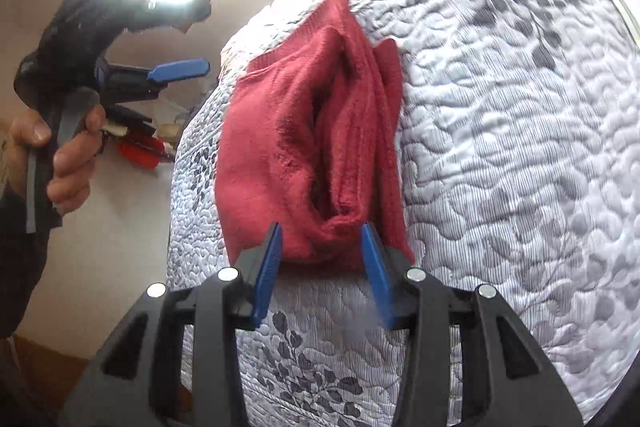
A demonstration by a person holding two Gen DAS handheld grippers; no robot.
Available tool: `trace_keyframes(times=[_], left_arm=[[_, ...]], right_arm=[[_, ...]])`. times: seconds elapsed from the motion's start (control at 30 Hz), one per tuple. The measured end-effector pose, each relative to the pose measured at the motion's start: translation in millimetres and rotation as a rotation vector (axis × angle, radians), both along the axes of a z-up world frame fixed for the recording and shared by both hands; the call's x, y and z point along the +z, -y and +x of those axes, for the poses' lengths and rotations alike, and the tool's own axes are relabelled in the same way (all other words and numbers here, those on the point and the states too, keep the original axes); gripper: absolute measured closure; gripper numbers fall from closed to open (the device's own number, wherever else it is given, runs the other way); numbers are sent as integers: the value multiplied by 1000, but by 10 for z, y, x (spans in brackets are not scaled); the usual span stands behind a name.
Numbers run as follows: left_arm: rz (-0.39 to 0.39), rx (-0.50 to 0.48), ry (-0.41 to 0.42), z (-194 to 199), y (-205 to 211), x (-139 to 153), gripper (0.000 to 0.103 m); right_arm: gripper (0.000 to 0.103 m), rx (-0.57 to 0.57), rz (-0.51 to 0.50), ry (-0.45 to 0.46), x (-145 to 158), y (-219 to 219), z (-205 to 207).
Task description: Fold small clothes
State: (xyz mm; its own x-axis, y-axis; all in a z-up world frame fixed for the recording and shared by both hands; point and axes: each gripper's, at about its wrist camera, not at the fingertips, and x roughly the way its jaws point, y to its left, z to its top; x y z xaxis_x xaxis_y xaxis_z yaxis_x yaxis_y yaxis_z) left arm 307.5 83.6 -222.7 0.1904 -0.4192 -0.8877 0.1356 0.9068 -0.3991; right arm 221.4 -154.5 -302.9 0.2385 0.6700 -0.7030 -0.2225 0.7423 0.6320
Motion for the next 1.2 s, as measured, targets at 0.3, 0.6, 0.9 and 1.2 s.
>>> trace_keyframes(times=[0.3, 0.6, 0.9, 1.2], left_arm=[[-74, 47, -3, -799, -601, -349, 23], [-151, -89, -86, -1001, -206, -737, 24], [-136, -105, -110, -1091, -63, -994, 24], [-180, -107, -74, -1069, -34, -851, 24]], right_arm=[[74, 234, -144, -46, -146, -565, 371], [88, 176, -31, -209, -436, -79, 371], [52, 67, 123, -213, -177, -213, 1259], [96, 33, 79, -181, -206, -272, 1650]])
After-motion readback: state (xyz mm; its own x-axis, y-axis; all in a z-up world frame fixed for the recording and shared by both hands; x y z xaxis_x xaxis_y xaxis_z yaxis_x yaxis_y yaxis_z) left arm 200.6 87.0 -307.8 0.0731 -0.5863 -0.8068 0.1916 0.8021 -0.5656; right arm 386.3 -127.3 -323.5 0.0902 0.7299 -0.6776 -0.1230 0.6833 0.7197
